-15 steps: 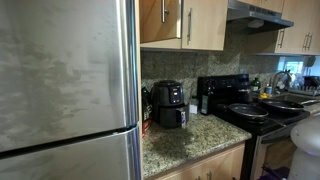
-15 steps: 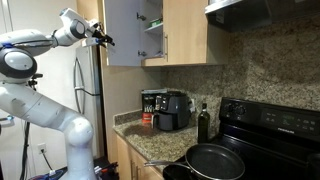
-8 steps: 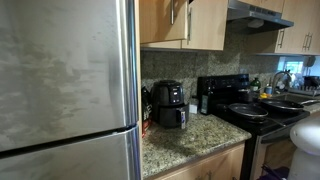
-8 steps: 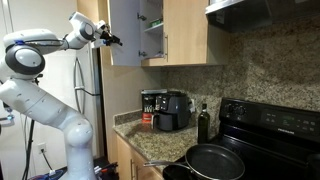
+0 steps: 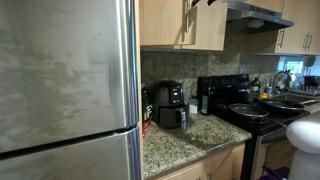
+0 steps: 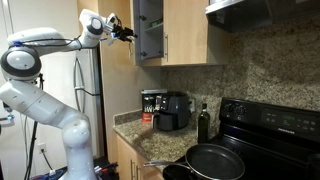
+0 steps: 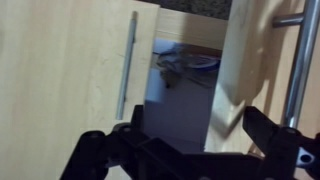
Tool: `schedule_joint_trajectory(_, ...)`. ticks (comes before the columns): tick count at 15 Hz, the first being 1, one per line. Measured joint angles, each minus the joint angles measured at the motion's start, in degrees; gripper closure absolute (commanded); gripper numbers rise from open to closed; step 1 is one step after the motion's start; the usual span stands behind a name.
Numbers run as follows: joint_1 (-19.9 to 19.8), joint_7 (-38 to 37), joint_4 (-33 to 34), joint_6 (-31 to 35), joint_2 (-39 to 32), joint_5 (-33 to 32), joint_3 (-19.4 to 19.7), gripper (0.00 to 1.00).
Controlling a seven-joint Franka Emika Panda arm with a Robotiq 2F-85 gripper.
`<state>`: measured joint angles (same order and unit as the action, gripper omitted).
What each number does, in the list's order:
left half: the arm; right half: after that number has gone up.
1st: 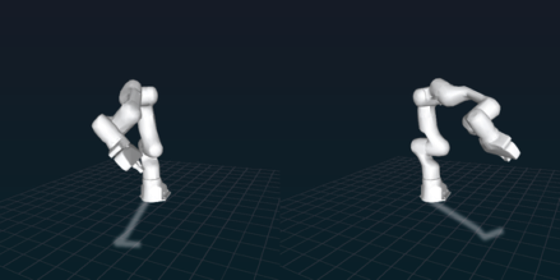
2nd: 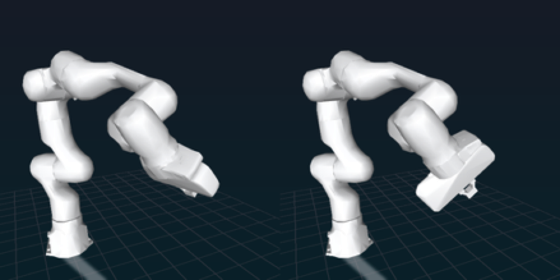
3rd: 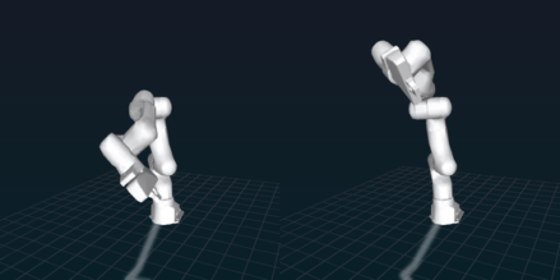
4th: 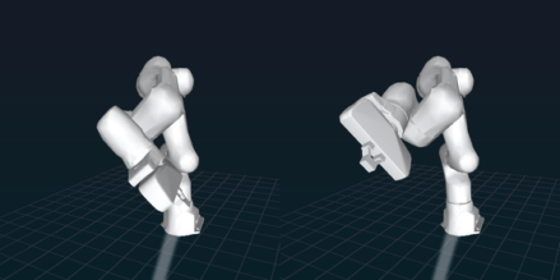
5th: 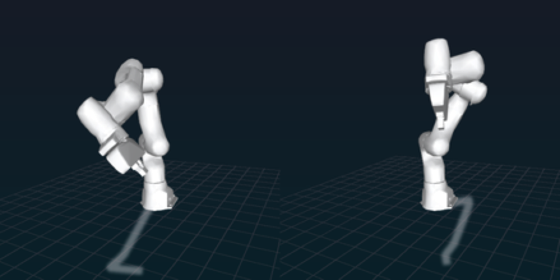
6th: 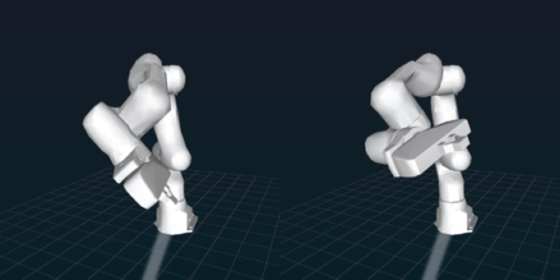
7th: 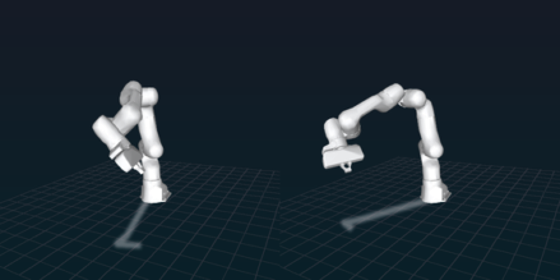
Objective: Close the cupboard
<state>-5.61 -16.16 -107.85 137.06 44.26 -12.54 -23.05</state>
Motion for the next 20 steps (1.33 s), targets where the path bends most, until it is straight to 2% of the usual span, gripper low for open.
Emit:
schedule_joint_trajectory(3, -3.94, -0.03, -1.45, -0.18, 0.02, -2.49, 7.03, 0.00)
schedule_joint_trajectory(4, -4.87, -0.07, -1.63, -1.94, 0.11, -2.53, 8.73, 0.00)
schedule_joint_trajectory(6, -4.28, -0.04, -1.64, -8.91, 0.90, -0.29, 10.88, 0.00)
schedule_joint_trajectory(11, 4.65, -0.51, -2.94, -25.52, 8.70, 11.52, 12.06, 0.00)
schedule_joint_trajectory(13, 5.63, -0.77, -3.42, -26.23, 10.65, 11.74, 11.99, 0.00)
schedule_joint_trajectory(20, 4.97, -0.77, -3.36, -25.96, 9.13, 11.73, 12.01, 0.00)
